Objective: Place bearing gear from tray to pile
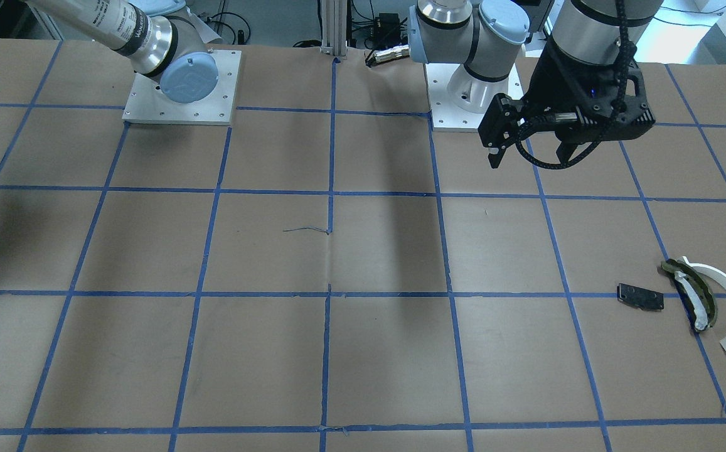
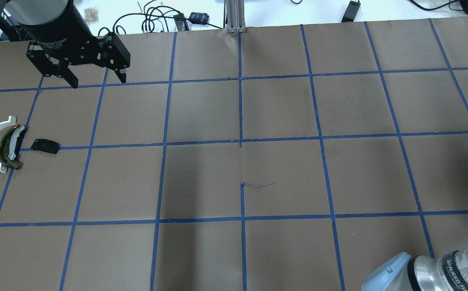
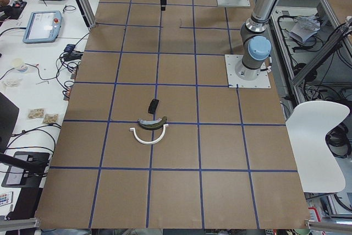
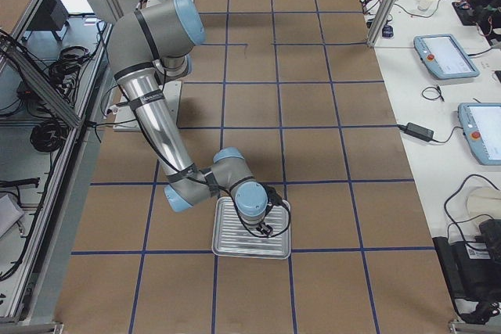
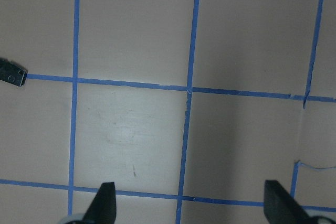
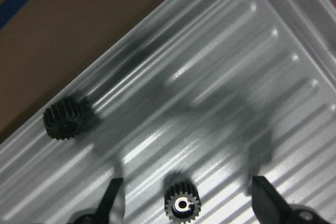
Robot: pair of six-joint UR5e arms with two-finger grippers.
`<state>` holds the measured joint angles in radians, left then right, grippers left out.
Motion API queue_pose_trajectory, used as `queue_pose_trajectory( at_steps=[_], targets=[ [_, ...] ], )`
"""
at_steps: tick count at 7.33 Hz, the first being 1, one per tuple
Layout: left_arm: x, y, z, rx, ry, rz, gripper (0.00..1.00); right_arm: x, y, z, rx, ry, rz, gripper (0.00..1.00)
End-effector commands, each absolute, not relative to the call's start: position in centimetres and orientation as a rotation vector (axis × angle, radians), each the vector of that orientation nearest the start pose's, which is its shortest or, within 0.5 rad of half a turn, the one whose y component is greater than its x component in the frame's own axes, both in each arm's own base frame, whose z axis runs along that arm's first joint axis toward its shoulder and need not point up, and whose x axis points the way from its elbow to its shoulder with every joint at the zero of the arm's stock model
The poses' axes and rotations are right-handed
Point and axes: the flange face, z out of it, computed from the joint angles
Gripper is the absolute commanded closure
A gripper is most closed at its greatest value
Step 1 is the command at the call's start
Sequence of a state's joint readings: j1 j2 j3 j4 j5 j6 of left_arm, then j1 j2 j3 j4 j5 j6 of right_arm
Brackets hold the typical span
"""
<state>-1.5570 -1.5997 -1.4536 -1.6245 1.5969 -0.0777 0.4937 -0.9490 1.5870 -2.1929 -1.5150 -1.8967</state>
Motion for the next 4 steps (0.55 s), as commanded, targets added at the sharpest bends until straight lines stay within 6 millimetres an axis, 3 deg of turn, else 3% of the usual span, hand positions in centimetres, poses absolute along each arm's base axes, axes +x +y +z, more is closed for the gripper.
queue_pose_trajectory(
  at_steps=[1,2,4],
  targets=[
    [-12.37,-50.78,52.54,-0.144,3.113,-0.054,0.0,-51.78,-43.52,17.13,-1.246,2.866,-0.068,0.73],
    [-12.37,-50.84,52.47,-0.144,3.113,-0.052,0.0,-51.87,-43.44,17.46,-1.243,2.87,-0.066,0.91],
    [-12.37,-50.78,52.54,-0.144,3.113,-0.054,0.0,-51.84,-43.46,17.45,-1.236,2.872,-0.07,1.0]
  ],
)
